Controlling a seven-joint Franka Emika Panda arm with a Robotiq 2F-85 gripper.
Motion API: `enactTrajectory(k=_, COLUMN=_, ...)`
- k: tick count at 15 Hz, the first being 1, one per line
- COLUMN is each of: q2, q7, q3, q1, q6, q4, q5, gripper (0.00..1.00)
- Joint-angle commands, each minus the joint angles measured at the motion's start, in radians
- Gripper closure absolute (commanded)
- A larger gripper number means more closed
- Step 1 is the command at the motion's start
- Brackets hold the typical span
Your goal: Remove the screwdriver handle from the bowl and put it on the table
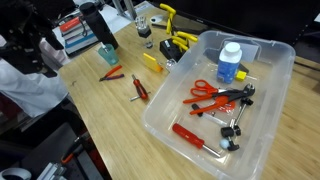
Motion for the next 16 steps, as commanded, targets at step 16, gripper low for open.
enactTrajectory(k=16, q2=0.206, q7=0.519, q3=-0.103, q1=-0.236, q6=0.514, q4=-0.01, q5=-0.16, gripper=0.0)
